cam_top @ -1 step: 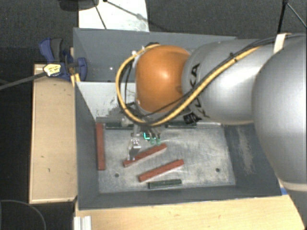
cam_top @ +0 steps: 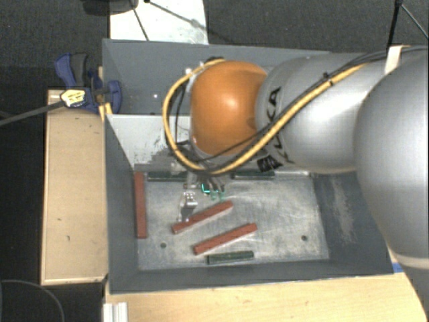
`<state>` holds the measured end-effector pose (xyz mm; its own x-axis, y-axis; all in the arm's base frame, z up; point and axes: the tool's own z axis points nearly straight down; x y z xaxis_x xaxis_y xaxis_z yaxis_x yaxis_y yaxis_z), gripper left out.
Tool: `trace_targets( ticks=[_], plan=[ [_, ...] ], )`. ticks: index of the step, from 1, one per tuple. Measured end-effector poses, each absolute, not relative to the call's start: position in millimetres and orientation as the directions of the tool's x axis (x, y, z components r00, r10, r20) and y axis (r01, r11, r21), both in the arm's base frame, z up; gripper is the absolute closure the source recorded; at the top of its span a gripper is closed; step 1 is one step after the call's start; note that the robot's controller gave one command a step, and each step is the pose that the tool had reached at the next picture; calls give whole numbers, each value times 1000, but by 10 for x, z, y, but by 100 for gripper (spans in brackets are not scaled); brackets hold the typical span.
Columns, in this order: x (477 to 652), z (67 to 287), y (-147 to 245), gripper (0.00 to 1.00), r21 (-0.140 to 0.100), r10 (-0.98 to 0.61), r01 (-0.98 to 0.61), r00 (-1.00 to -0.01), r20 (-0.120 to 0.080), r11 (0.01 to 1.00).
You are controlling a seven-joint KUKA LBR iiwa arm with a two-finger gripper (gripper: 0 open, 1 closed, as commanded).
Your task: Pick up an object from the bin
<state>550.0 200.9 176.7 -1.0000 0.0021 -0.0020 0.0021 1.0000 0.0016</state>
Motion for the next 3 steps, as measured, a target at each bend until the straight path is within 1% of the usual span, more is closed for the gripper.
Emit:
trace_targets(
  ticks=[1,2,3],
  plan=[
    [5291,737,1364,100,3,-138,-138,-990,-6,990],
    [5291,737,1364,100,3,-136,-136,-991,-6,991],
    [5424,2561,995,100,1,-366,-366,-931,-1,931]
  ],
)
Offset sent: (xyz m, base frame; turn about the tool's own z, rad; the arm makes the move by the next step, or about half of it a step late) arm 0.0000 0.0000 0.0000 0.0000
